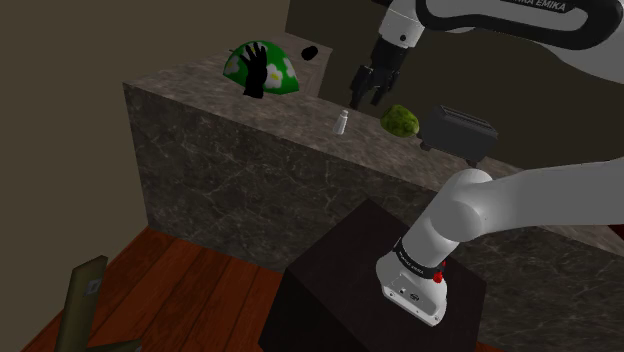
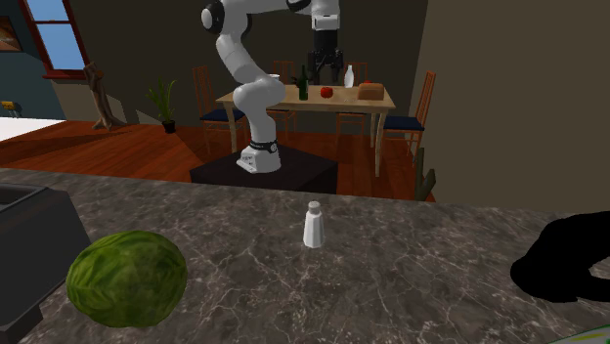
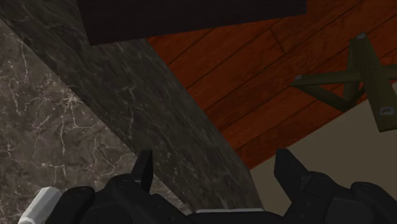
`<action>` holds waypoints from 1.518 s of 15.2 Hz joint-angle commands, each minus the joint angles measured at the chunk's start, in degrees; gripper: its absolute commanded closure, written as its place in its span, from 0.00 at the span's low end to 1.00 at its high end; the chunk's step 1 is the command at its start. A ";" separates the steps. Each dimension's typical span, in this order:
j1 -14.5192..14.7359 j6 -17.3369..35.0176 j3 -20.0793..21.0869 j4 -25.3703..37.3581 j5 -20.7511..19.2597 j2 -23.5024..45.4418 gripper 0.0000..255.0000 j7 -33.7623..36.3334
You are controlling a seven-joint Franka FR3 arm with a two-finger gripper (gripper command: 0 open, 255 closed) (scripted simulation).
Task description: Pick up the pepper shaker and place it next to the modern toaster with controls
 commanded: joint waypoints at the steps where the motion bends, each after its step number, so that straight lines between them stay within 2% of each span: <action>1: 0.00 0.00 0.00 0.00 0.00 0.00 0.00 0.00; 8: -2.31 9.23 -7.70 -1.15 -4.86 6.79 0.00 -9.78; 14: -3.46 17.10 -14.21 1.10 -7.18 15.54 0.00 -18.05; 19: -3.66 22.98 -19.43 5.21 -6.89 24.43 0.00 -25.38; 23: -3.51 26.87 -23.30 9.91 -4.65 32.38 0.00 -31.90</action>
